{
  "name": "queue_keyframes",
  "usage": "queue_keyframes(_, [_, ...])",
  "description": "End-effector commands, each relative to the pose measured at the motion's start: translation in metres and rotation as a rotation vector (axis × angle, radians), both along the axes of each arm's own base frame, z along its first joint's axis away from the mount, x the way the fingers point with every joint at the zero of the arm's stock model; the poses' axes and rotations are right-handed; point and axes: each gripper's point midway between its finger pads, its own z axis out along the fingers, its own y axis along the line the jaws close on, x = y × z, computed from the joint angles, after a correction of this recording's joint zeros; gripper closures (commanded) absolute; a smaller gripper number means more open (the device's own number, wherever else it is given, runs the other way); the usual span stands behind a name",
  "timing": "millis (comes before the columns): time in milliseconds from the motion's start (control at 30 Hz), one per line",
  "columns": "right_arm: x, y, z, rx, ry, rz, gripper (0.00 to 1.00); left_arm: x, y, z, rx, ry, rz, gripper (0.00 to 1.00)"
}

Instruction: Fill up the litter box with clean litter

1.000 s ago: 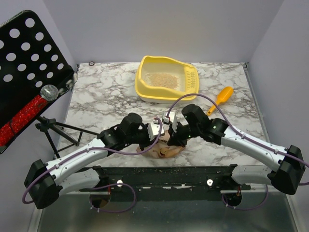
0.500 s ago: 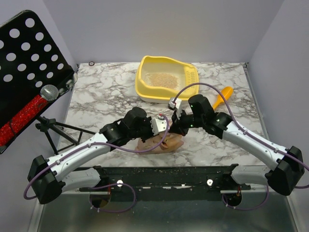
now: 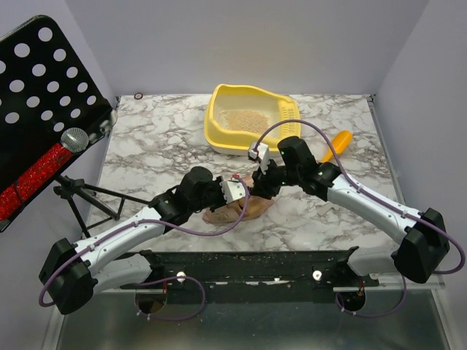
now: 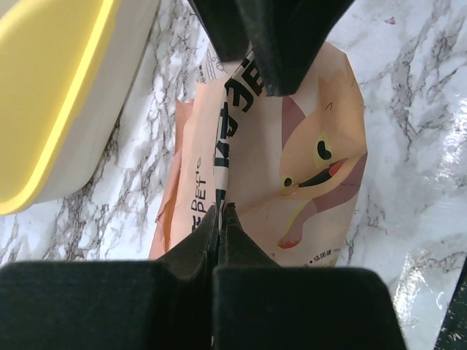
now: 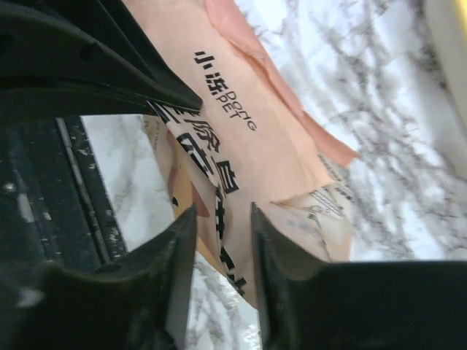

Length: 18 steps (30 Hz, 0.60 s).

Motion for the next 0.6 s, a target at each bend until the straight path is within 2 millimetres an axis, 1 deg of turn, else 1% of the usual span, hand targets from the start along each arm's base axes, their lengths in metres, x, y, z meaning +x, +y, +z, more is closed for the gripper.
queue_keyframes(0, [0.019,-0.012,0.043,0.025,-0.187,-0.049,0.48,0.018,0.013,0.003,0.015,-0.069,0.079,1.0])
queue_keyframes(33, [0.021,-0.016,0.052,0.019,-0.233,-0.046,0.45,0.019,0.014,0.001,0.019,-0.063,0.09,1.0])
queue_keyframes(100, [0.023,-0.026,0.066,-0.01,-0.32,-0.032,0.41,0.022,0.018,-0.003,0.049,-0.036,0.128,1.0])
queue_keyframes(167, [0.019,-0.035,0.068,-0.049,-0.39,0.021,0.38,0.024,0.021,-0.008,0.072,0.007,0.177,1.0])
queue_keyframes(200, [0.015,-0.038,0.065,-0.073,-0.428,0.068,0.38,0.026,0.026,-0.011,0.094,0.023,0.22,1.0])
queue_keyframes(267, [0.009,-0.041,0.063,-0.094,-0.487,0.14,0.37,0.026,0.031,-0.015,0.112,0.032,0.262,1.0])
queue_keyframes(333, [0.005,-0.043,0.06,-0.102,-0.523,0.19,0.37,0.026,0.033,-0.012,0.113,0.021,0.288,1.0])
queue_keyframes(367, [0.006,-0.044,0.058,-0.115,-0.544,0.2,0.37,0.026,0.034,-0.009,0.104,0.023,0.305,1.0])
queue_keyframes(467, [0.011,-0.046,0.045,-0.167,-0.572,0.237,0.37,0.024,0.037,-0.001,0.067,0.018,0.344,1.0])
queue_keyframes(567, [0.014,-0.041,0.032,-0.185,-0.601,0.295,0.38,0.019,0.038,0.007,0.035,0.005,0.359,1.0])
